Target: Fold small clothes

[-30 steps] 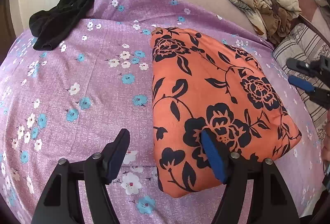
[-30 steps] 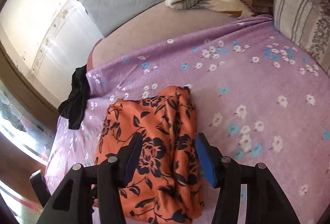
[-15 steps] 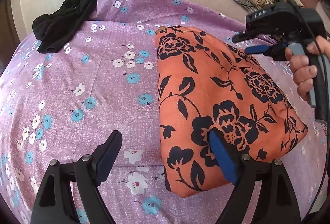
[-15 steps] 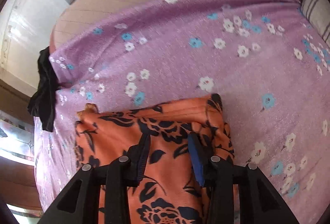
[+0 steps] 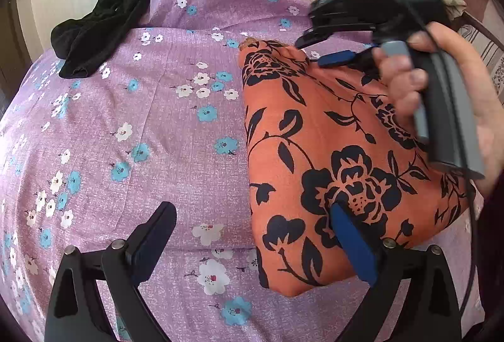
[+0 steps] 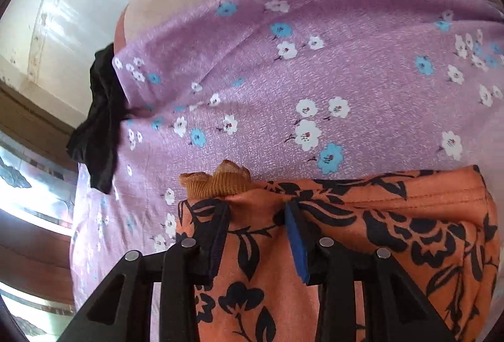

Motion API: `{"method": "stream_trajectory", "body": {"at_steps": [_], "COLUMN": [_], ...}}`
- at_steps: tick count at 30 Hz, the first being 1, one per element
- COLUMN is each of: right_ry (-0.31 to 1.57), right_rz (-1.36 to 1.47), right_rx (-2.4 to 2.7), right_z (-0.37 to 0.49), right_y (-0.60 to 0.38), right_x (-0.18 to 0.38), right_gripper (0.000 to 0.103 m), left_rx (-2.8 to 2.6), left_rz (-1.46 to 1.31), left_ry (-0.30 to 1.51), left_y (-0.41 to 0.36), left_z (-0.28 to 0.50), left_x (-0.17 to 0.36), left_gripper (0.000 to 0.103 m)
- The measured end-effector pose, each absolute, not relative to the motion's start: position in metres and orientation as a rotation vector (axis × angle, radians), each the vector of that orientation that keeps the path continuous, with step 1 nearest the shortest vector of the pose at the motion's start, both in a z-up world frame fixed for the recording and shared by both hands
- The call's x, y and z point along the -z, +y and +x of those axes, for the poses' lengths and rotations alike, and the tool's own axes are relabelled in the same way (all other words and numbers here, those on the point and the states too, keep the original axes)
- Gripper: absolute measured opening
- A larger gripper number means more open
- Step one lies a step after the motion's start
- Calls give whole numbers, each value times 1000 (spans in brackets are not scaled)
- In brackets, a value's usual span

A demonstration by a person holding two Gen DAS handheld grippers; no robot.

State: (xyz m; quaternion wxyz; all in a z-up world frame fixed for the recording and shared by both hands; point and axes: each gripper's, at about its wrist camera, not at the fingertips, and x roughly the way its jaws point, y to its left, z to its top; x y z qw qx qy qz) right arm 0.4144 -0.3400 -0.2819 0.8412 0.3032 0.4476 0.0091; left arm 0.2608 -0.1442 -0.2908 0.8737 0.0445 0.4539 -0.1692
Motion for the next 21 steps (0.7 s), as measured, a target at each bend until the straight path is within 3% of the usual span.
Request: {"method": "stream_trajectory", "body": {"at_steps": [6,10,13,14,21], "right_ry": [842,852,970,932,909], "right_rz": [649,715,749,778,699], "right_rx": [-18,-45,40,39,57], "right_z": [291,214,196,190,175], "right_y": [-383,-389,-386,-387,-380], "right_x": [246,264,317,320,289], "right_gripper": [40,41,42,41,40], "left_rx": [332,315,313,319,322], "left_rz": [90,130,184,185,197], "left_ry": [930,856,888,899,888], "left_y": [-142,-147,-155,-156,-152], "left_z": [257,247,248,247,244], "left_x": [282,273,288,295,294], "left_gripper": [98,98,99,100,102]}}
